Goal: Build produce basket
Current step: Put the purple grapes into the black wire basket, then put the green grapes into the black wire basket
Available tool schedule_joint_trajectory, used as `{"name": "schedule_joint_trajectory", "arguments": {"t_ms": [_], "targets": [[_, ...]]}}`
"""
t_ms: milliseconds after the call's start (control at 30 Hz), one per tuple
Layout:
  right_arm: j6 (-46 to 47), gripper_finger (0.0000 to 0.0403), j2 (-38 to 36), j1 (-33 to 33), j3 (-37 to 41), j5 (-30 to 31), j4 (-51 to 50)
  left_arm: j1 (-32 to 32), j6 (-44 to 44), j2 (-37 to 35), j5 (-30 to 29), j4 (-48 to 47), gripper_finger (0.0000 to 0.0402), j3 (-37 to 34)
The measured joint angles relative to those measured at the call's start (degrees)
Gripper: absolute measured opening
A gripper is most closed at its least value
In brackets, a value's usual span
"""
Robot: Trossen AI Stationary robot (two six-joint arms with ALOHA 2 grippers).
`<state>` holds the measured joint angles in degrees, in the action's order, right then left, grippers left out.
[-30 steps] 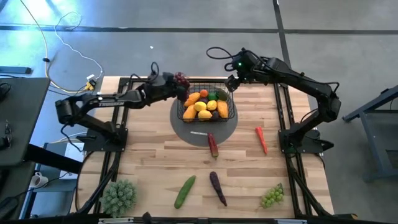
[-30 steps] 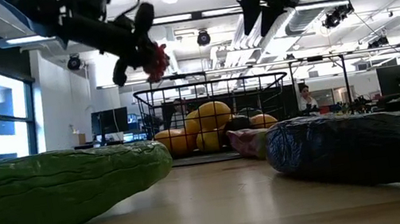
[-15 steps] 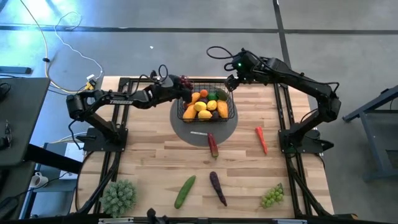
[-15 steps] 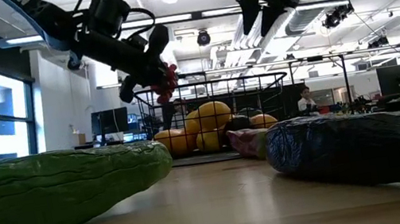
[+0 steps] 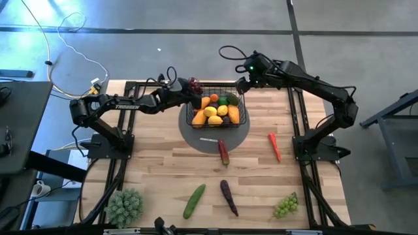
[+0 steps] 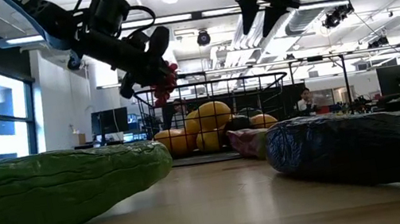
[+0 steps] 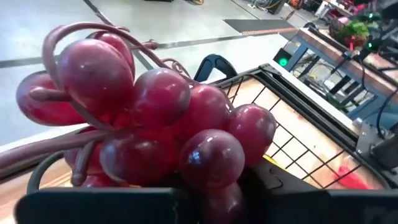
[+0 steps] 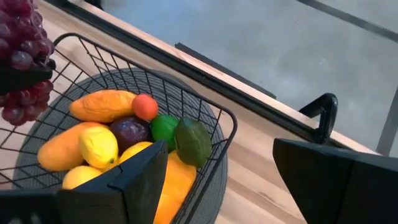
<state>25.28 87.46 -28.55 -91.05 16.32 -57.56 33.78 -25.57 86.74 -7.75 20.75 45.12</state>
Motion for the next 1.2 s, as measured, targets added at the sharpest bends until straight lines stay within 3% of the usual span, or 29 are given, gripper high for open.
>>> {"name": "schedule_joint_trajectory", "arguments": {"t_ms": [500, 667, 900, 1200], "targets": [[9.6, 0.0275, 0.0, 4.9, 0.0, -2.9, -4.1, -0.1, 5.8, 0.0, 3.7, -2.9, 0.0186, 0.0], [12.4, 0.0275, 0.0, 7.1, 0.0, -2.9, -4.8, 0.0, 5.8, 0.0, 4.9, -8.9, 0.0192, 0.5], [15.0, 0.0275, 0.0, 9.1, 0.0, -2.8, -4.8, -0.1, 9.3, 0.0, 5.9, -23.3, 0.0192, 8.0], [18.1, 0.0275, 0.0, 10.6, 0.0, -1.1, -5.1, -0.1, 9.4, -0.1, 5.6, -30.8, 0.0193, 11.2]]}}
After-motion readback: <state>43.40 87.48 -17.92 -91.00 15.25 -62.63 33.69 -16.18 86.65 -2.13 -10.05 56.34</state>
